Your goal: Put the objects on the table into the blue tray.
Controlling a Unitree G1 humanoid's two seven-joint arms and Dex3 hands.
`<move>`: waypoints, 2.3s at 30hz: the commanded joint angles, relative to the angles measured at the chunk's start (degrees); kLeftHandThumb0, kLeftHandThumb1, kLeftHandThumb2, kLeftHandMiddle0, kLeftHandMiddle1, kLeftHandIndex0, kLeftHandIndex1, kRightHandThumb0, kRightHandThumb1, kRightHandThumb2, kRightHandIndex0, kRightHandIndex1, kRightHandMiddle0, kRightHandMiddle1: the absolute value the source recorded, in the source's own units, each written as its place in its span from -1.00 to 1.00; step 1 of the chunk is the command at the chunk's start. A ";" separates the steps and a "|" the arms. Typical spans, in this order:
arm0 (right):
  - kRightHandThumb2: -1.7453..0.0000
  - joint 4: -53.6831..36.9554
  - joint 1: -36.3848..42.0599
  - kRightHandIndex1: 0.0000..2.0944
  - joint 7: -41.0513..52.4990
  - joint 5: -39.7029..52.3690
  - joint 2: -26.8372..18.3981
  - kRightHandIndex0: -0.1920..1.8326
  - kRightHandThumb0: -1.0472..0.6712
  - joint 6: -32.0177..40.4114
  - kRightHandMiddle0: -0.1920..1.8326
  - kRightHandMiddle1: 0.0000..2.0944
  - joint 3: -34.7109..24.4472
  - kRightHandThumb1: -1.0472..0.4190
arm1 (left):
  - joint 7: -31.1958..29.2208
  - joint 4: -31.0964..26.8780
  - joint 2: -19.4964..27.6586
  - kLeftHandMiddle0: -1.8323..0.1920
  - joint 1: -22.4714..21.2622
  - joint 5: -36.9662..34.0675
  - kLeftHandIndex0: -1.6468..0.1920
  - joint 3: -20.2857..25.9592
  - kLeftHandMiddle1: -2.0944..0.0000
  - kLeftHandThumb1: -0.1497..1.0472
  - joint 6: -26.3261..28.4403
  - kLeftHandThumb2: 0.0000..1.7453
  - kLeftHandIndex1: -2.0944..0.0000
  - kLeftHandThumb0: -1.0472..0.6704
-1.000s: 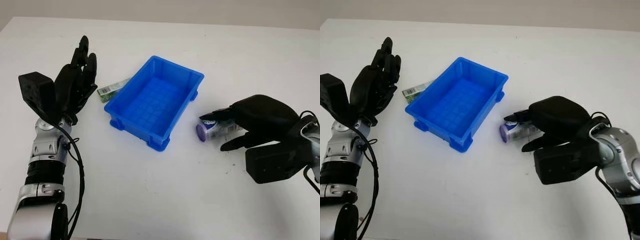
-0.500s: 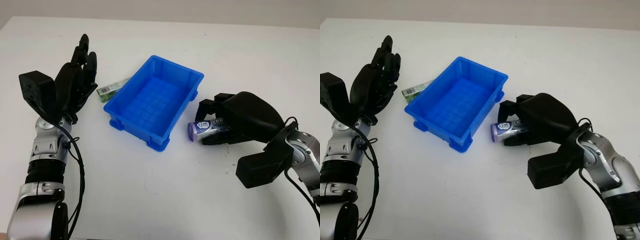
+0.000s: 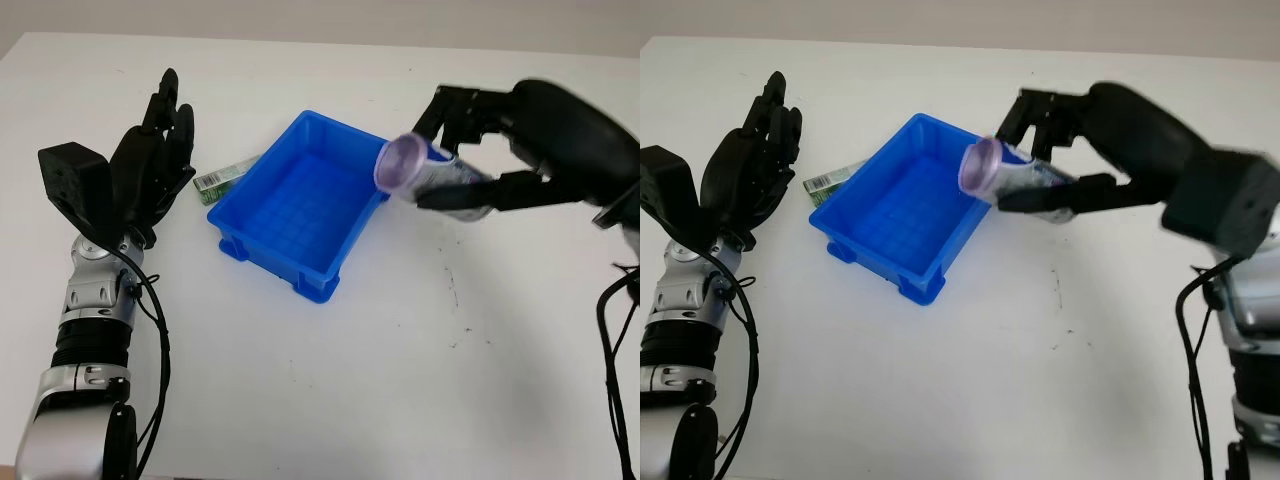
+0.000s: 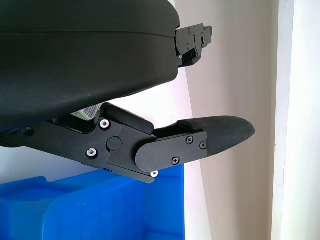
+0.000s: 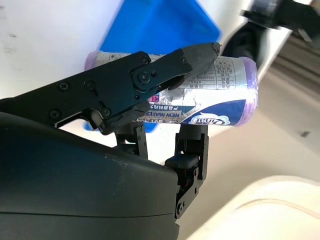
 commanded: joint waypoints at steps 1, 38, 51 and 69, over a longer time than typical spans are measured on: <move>0.80 0.93 -2.45 1.00 -0.54 0.49 1.05 0.34 -0.29 -0.17 0.23 1.00 -0.78 -1.00 | 0.05 -1.08 -0.40 1.00 1.11 -0.22 1.00 -0.15 1.00 1.00 -0.16 -0.27 1.00 -0.67; 0.58 50.85 -23.52 -0.65 -33.15 -45.61 16.72 -0.88 -0.71 -46.62 -0.96 -0.47 23.90 -1.00 | 2.40 0.40 -3.64 1.00 1.78 -1.26 1.00 0.70 1.00 1.00 -1.81 -0.33 1.00 -0.69; 0.42 38.68 -17.89 -0.95 -30.83 -39.96 14.62 -0.99 -0.78 -41.21 -0.97 -0.92 18.68 -1.00 | 2.76 0.84 -2.63 1.00 0.78 -0.72 1.00 0.38 1.00 1.00 -1.52 -0.31 1.00 -0.68; 0.27 24.74 -2.97 -0.93 -29.00 -20.18 12.50 -0.92 -0.70 -28.80 -0.92 -0.90 1.62 -1.00 | 6.14 7.87 17.21 0.83 -11.28 25.30 0.88 -11.38 0.93 1.00 -1.58 -0.89 0.93 -0.58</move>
